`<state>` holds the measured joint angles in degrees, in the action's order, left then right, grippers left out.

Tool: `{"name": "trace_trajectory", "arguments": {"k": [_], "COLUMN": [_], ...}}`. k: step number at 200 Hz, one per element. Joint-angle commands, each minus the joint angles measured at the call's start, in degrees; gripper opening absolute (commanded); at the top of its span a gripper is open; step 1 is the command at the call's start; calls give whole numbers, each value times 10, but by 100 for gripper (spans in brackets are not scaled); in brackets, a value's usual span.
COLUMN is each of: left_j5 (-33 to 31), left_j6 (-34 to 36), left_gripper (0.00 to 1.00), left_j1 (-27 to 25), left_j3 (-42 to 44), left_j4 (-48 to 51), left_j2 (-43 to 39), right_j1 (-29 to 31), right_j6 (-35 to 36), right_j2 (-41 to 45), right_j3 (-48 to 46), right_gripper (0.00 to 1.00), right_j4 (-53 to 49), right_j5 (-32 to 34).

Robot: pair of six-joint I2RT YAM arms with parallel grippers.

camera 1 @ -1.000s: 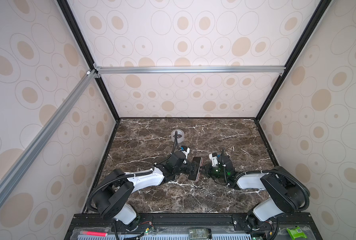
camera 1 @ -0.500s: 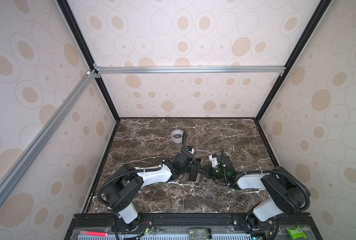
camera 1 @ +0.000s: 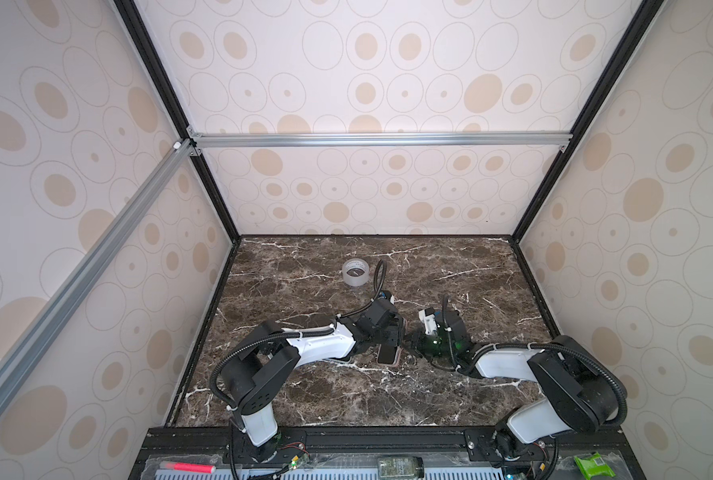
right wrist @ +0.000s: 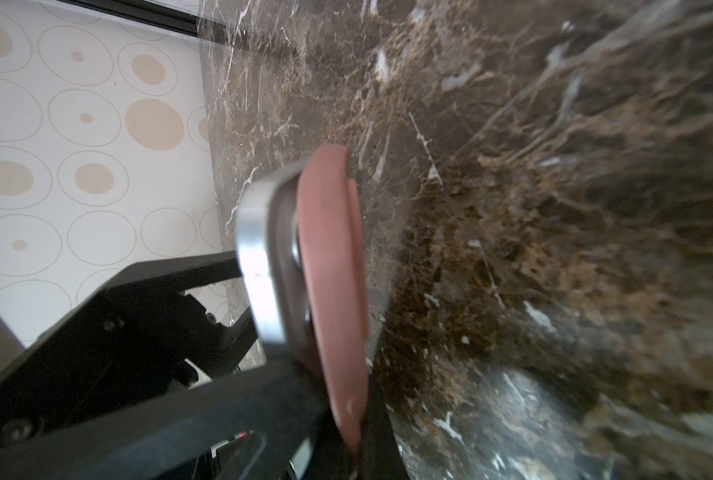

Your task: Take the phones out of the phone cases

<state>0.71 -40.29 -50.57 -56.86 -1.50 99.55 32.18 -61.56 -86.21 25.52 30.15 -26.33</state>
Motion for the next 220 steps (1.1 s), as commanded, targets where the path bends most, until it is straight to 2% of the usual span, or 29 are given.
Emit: {"name": "trace_trajectory", "arguments": {"k": [1,90,192,220], "left_j5": [-34,-96,-80,-81], "left_j6": [-3,-6,-17,-16], "left_gripper": [62,54,33,31], "left_j1": [-7,-15,-20,-20], "left_j3": [-25,-60,-67,-68], "left_j4": [39,126,122,124], "left_j2": [10,21,41,42], "right_j1": [1,1,1,1], "right_j6": [1,12,8,6], "right_j2": [15,23,26,24], "right_j3": [19,30,19,19], "right_gripper": [0,0,0,0], "right_j4": [11,-34,-32,-29], "right_j5": [-4,20,31,31]}}
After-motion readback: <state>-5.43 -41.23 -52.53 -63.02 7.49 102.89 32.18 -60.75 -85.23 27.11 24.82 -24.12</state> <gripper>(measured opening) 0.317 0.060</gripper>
